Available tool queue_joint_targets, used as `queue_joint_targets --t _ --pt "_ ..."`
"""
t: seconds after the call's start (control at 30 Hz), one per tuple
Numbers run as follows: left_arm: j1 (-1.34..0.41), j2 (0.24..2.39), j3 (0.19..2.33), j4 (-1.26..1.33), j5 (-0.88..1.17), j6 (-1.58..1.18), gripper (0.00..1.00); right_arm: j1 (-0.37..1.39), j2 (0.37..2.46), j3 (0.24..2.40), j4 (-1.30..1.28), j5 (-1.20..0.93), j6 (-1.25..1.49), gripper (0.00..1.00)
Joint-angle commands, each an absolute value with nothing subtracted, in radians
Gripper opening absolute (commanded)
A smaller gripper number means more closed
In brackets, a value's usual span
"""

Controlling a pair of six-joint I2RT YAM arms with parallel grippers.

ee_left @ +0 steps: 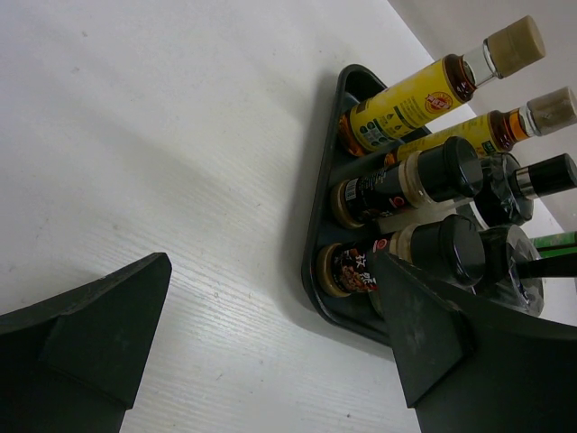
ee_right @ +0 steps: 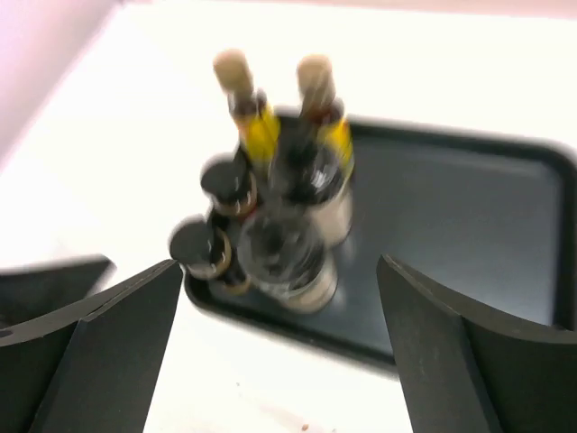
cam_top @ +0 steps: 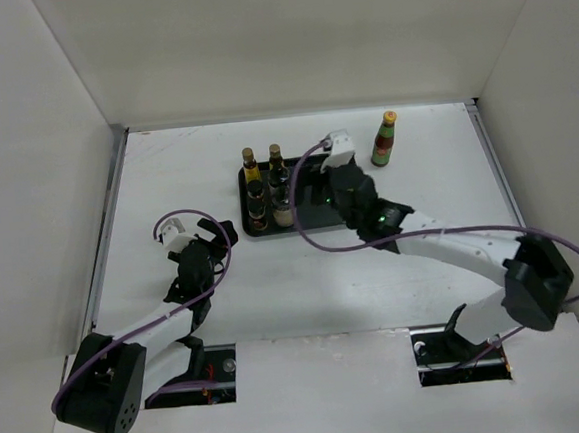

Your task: Organize the condiment bottles

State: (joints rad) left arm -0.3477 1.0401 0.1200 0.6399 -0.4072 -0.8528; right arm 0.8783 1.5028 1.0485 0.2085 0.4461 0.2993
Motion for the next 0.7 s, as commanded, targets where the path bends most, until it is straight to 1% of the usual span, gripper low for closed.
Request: queue_joint_targets --t 0.0,0.1,0.17,0.3,0.47,0.53,0.67 --pt "-0.347 1.028 0.147 0.681 -0.411 -0.844 1.0 0.758 1.396 1.031 0.226 0.451 0.27 0.92" --pt "-0.347 1.037 0.149 0.684 -0.411 -0.844 1.0 0.583 1.377 1.063 0.232 0.475 0.244 0.89" --pt "-0.347 1.035 0.15 0.683 -0.405 -0.844 1.0 0.487 1.397 1.097 0.235 0.5 0.224 0.9" --pt "-0.346 1.015 0.143 0.68 -0.413 -0.844 1.0 0.309 1.512 1.234 0.186 0.488 0.181 0.92" --pt "-0.343 1.042 0.15 0.687 -0.403 -0.844 1.0 0.223 1.696 1.425 0.109 0.407 0.169 0.92" --pt "-0.343 1.057 0.155 0.689 -0.402 -0.844 1.0 0.211 1.768 1.485 0.107 0.359 0.155 0.92" --pt "-0.343 1.049 0.155 0.689 -0.4 -0.844 1.0 0.212 1.871 1.565 0.078 0.35 0.138 0.91"
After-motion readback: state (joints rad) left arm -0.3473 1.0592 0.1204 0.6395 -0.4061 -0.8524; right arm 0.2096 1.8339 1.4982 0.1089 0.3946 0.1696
